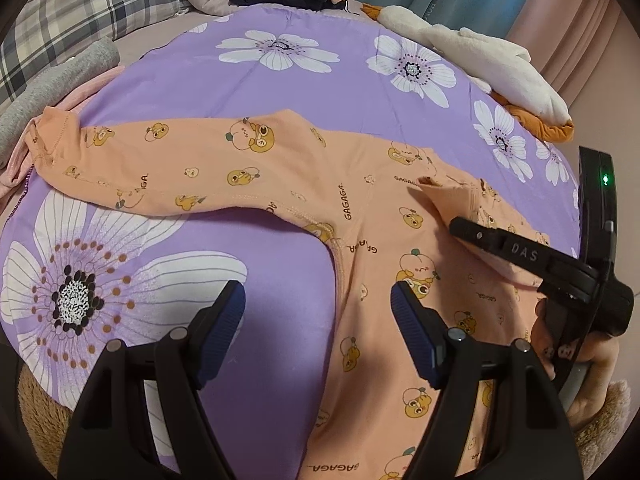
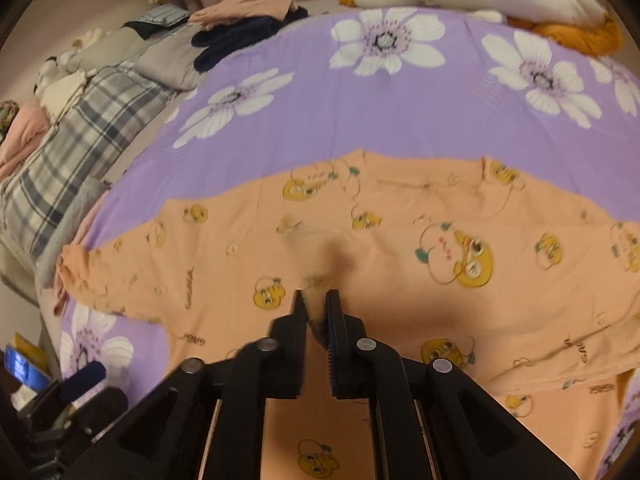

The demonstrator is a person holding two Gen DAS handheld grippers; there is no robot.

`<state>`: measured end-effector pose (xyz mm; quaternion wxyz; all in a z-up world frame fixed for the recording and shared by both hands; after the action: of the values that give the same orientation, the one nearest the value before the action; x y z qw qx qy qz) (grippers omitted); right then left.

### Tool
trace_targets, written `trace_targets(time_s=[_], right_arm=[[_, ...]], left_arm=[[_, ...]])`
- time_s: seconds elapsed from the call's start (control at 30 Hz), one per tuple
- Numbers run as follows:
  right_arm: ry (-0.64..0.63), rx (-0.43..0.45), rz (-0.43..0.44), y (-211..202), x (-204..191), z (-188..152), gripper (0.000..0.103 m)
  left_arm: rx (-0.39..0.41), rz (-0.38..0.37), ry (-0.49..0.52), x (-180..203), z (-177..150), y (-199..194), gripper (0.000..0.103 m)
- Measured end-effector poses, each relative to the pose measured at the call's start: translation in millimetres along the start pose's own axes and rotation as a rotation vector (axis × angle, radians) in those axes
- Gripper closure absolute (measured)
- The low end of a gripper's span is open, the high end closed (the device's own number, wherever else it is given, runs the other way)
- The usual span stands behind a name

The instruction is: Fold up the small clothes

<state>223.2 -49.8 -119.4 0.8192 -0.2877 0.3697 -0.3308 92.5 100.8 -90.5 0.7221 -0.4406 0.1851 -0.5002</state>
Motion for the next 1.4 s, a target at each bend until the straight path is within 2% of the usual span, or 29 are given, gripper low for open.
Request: trace_targets(time_s=[0.07, 0.1, 0.13, 0.17, 0.2, 0.3, 0.4, 0.47, 0.53, 0.6, 0.7, 0.77, 0.8, 0.87, 0.9, 0.93, 1.0, 1.07, 1.13, 1.27, 1.4], right_arm=[[0.012, 0.013, 0.030, -7, 0, -2, 0.081], [0.006, 0.034, 0.040, -14, 0, -1, 0.071], [-0.002, 0.055, 0.042, -22, 0, -1, 0.059], [-0.009, 0.077, 0.037, -32, 2, 1, 0.054], [-0.008, 0.102, 0.025, -44, 6, 4, 0.049], [0.024, 0.178, -0.023, -80, 27, 10, 0.048], [0.064, 0.258, -0.070, -112, 55, 13, 0.042], [0.085, 0.317, -0.120, -130, 78, 11, 0.041], [0.144, 0.375, -0.208, -150, 108, 5, 0.041], [0.215, 0.415, -0.260, -165, 135, -1, 0.041], [0.339, 0.434, -0.280, -175, 173, -13, 0.041], [0.384, 0.434, -0.283, -177, 189, -20, 0.041], [0.400, 0.432, -0.284, -177, 195, -23, 0.041], [0.420, 0.428, -0.287, -177, 202, -25, 0.041], [0.425, 0.428, -0.285, -178, 205, -27, 0.041], [0.429, 0.428, -0.282, -176, 206, -27, 0.041], [0.438, 0.422, -0.273, -175, 209, -30, 0.041], [0.440, 0.411, -0.268, -173, 210, -33, 0.041], [0.429, 0.402, -0.264, -170, 208, -33, 0.041], [0.418, 0.396, -0.242, -166, 204, -31, 0.041], [0.411, 0.369, -0.207, -154, 199, -30, 0.041]], left_arm=[[-0.004, -0.001, 0.004, 2, 2, 2, 0.027], [-0.004, -0.007, 0.002, 4, 4, 2, 0.027], [-0.005, -0.014, -0.004, 6, 6, 3, 0.023], [-0.008, -0.025, -0.014, 8, 8, 4, 0.016], [-0.010, -0.038, -0.020, 11, 10, 6, 0.014], [-0.016, -0.074, -0.011, 27, 17, 12, 0.014], [-0.037, -0.107, 0.014, 48, 28, 25, 0.014], [-0.062, -0.154, 0.014, 64, 36, 35, 0.014], [-0.093, -0.206, 0.003, 76, 42, 47, 0.014], [-0.133, -0.214, -0.012, 89, 47, 62, 0.015], [-0.144, -0.233, -0.007, 108, 51, 82, 0.021], [-0.181, -0.239, -0.027, 114, 49, 95, 0.037], [-0.167, -0.229, -0.034, 114, 51, 95, 0.041], [-0.142, -0.238, -0.034, 117, 53, 94, 0.071], [-0.158, -0.274, -0.038, 120, 52, 94, 0.078], [-0.176, -0.298, -0.042, 123, 50, 95, 0.091], [-0.175, -0.287, -0.041, 124, 48, 95, 0.095], [-0.107, -0.251, -0.012, 124, 54, 84, 0.098], [-0.029, -0.251, 0.003, 125, 66, 68, 0.098], [0.097, -0.177, 0.035, 108, 93, 39, 0.099], [0.093, -0.135, 0.027, 83, 104, 45, 0.098]])
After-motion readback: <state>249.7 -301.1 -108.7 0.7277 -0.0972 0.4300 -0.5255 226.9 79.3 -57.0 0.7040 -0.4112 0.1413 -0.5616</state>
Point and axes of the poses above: each gripper's, at about its wrist camera, not at the fingertips, and y roughly the way its jaws point, x to its right, z to its top, the point moved 7 cm from there along y, roughly the way its jaws point, and after that the axes turned 8 degrees about z, right-handed, at the moved point
